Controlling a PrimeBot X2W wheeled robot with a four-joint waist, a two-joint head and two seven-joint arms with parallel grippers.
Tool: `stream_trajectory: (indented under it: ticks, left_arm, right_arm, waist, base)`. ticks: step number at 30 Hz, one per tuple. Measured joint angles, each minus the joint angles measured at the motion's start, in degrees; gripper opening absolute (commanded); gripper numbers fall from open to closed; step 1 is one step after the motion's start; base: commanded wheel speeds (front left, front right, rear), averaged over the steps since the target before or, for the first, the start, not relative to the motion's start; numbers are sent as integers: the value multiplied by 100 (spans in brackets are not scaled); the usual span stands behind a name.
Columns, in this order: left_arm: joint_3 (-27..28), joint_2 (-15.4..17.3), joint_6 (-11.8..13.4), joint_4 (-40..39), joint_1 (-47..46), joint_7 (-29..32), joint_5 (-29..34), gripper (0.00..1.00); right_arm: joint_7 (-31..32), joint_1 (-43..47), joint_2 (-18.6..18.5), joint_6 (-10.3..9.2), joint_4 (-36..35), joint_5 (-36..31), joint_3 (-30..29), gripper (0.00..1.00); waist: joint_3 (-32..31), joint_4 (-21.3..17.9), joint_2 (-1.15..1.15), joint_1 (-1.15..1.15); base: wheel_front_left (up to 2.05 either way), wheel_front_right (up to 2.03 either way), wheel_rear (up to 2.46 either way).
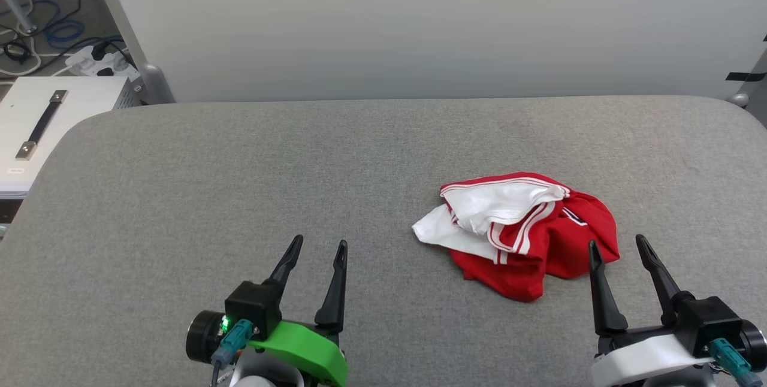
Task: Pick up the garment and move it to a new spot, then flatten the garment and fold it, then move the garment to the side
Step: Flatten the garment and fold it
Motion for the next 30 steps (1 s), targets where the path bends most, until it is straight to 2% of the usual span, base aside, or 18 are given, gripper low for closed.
stream_trajectory:
  ticks: [11,18,23,28,29,30]
  left_arm:
    - [227,-207,-290,308,38,0,277,100]
    - [219,-274,-319,483,-48,178,277,100]
    - [96,-301,-397,532,-492,1134,171,100]
    - [-18,-319,-348,624,-1188,2439,121,100]
    - [-88,-321,-316,711,-1628,3063,122,100]
    - [-112,-320,-305,761,-1788,3234,126,100]
  right_arm:
    - [0,-1,0,0,11,-1,62,100]
    - [0,-11,-2,0,-25,-16,118,100]
    - [0,-58,-7,0,-47,-30,153,100]
    - [0,-172,-9,0,-76,-54,188,100]
    - [0,-249,-5,0,-90,-70,234,100]
    - [0,-285,-7,0,-89,-70,244,100]
  waist:
    - [0,-85,0,0]
    - [195,-212,0,0]
    - [451,-342,0,0]
    - [748,-512,0,0]
    - [936,-624,0,0]
    - [1006,-668,0,0]
  base:
    - [0,0,0]
    - [0,0,0]
    - [0,0,0]
    - [0,0,0]
    - [0,0,0]
    - [0,0,0]
